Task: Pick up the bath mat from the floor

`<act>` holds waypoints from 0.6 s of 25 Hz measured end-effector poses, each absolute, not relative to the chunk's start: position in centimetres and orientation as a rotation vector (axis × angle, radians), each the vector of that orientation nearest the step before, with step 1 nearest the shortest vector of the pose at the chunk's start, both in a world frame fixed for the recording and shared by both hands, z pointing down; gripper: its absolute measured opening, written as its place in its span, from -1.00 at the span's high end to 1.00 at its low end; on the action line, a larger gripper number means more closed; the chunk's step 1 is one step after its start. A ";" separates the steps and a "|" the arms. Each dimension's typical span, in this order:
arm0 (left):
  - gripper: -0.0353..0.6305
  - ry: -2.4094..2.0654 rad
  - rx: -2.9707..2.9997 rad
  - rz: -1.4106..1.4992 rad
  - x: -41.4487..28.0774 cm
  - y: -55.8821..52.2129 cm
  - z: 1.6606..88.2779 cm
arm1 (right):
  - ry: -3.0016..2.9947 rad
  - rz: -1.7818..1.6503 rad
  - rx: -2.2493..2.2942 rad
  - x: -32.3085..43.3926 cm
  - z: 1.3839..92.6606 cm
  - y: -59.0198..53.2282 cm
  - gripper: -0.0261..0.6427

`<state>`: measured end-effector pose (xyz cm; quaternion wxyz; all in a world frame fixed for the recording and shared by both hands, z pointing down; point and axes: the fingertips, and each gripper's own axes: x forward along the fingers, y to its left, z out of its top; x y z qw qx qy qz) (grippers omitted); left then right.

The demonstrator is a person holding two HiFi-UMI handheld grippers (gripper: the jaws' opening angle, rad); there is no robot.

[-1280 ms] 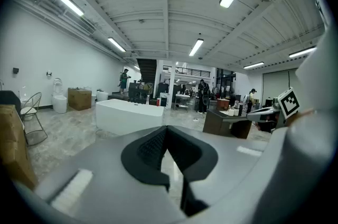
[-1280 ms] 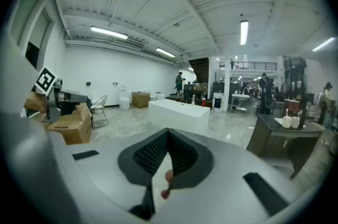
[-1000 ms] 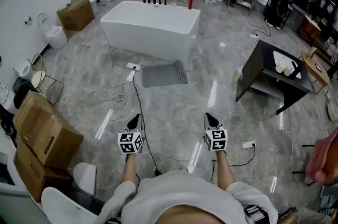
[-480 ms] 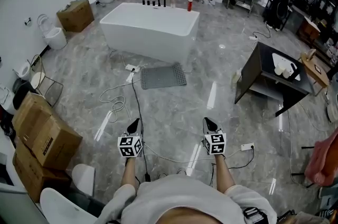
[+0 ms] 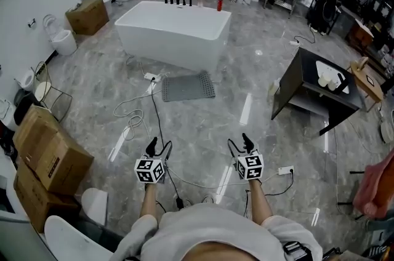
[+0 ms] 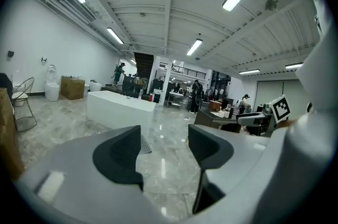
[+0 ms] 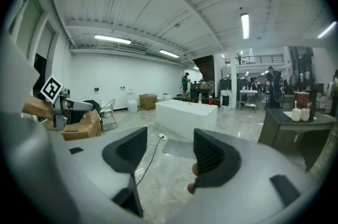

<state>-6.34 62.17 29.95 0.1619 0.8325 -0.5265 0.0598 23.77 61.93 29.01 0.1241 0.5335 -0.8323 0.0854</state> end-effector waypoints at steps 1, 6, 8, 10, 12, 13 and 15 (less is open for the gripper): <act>0.08 -1.505 2.373 0.171 -6.0 62.3 30.0 | -2.428 0.251 1.557 24.1 29.0 61.9 0.17; 0.08 -1.513 2.368 0.186 -4.4 62.9 30.4 | -2.435 0.244 1.544 25.6 29.4 62.2 0.17; 0.08 -1.525 2.366 0.186 -3.8 63.0 30.6 | -2.437 0.233 1.538 26.2 29.6 62.1 0.17; 0.08 -1.536 2.364 0.189 -3.4 62.9 30.7 | -2.441 0.226 1.536 26.6 29.7 61.7 0.17; 0.08 -1.539 2.364 0.197 -3.1 62.9 30.8 | -2.444 0.229 1.534 26.8 29.8 61.5 0.17; 0.08 -1.541 2.363 0.203 -3.0 62.9 30.9 | -2.444 0.231 1.533 26.9 29.8 61.4 0.17; 0.08 -1.550 2.357 0.207 -2.9 62.6 30.9 | -2.442 0.235 1.529 27.2 29.9 61.1 0.17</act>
